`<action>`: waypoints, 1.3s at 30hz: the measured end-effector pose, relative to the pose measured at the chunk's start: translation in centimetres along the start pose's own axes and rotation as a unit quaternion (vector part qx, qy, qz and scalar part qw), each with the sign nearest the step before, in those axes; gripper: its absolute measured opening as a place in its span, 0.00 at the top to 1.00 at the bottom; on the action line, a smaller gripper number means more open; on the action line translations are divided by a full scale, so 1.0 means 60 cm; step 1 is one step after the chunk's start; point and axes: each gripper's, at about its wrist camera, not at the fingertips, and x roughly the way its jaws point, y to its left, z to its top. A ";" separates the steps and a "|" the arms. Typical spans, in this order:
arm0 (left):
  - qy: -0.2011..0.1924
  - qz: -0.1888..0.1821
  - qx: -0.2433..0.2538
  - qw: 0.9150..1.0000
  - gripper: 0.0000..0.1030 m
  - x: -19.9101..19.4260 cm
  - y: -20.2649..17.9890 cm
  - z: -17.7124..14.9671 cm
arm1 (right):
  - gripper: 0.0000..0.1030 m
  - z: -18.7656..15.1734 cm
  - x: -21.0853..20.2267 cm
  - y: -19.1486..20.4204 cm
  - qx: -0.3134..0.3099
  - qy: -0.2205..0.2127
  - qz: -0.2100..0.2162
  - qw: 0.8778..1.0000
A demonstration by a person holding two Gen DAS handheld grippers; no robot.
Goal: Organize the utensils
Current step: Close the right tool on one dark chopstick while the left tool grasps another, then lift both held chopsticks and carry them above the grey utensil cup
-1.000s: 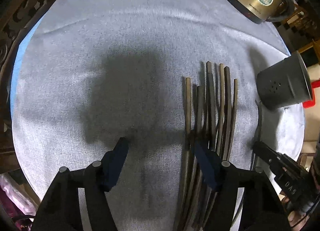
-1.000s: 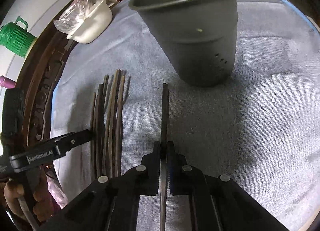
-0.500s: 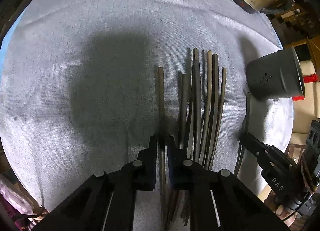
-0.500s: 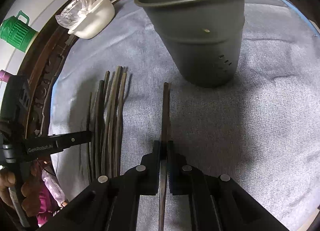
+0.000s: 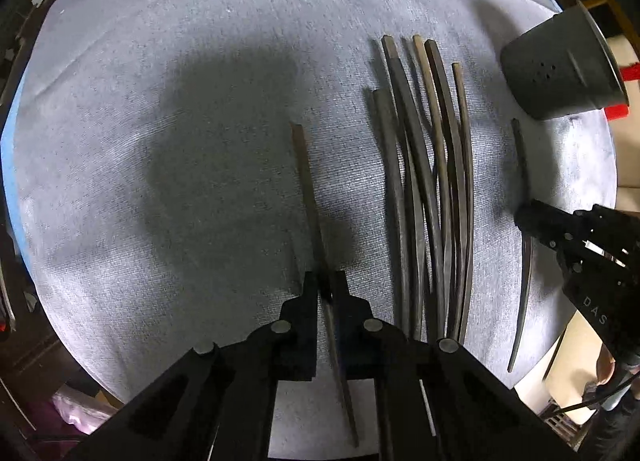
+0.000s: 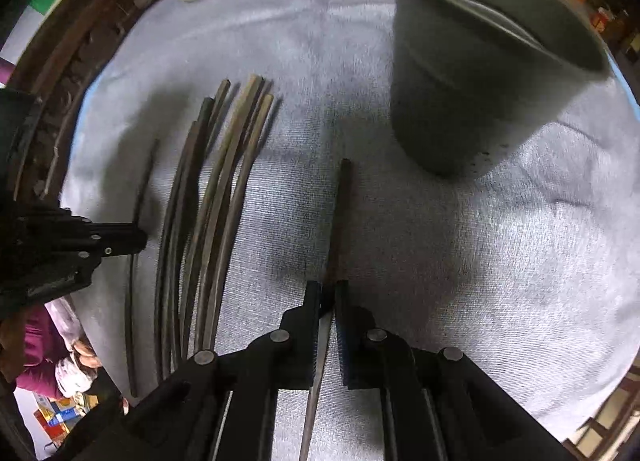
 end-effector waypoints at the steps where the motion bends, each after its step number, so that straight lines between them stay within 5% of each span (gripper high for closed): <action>1: 0.003 0.000 -0.001 1.000 0.92 0.000 0.000 0.004 | 0.89 0.007 0.002 0.005 -0.005 0.011 -0.010 1.000; 7: -0.004 0.003 0.007 1.000 0.92 0.005 -0.001 0.028 | 0.89 0.030 0.007 0.035 -0.023 0.019 -0.051 0.998; 12: -0.033 -0.034 -0.015 0.999 0.95 0.006 0.022 0.006 | 0.94 0.012 -0.006 0.013 0.017 -0.022 -0.010 1.000; 15: -0.066 -0.047 -0.028 0.996 0.95 -0.011 0.035 -0.016 | 0.94 -0.017 -0.046 -0.015 0.060 -0.082 0.041 0.994; 20: -0.175 -0.073 -0.035 0.981 0.95 -0.127 0.038 -0.066 | 0.94 -0.061 -0.161 -0.038 0.084 -0.199 0.079 0.973; 25: -0.311 -0.060 -0.026 0.948 0.95 -0.302 0.027 -0.113 | 0.94 -0.101 -0.329 -0.047 0.097 -0.350 0.094 0.927; 29: -0.419 -0.052 -0.007 0.906 0.95 -0.438 0.005 -0.172 | 0.94 -0.121 -0.449 -0.028 0.082 -0.443 0.085 0.889; 32: -0.504 -0.046 0.001 0.862 0.95 -0.528 -0.010 -0.221 | 0.94 -0.143 -0.533 -0.005 0.062 -0.517 0.069 0.851; 35: -0.550 -0.022 -0.003 0.835 0.95 -0.529 -0.013 -0.247 | 0.94 -0.162 -0.549 0.016 0.050 -0.556 0.042 0.829; 39: -0.565 -0.005 -0.041 0.824 0.95 -0.438 -0.008 -0.230 | 0.94 -0.170 -0.477 0.031 0.057 -0.566 0.006 0.822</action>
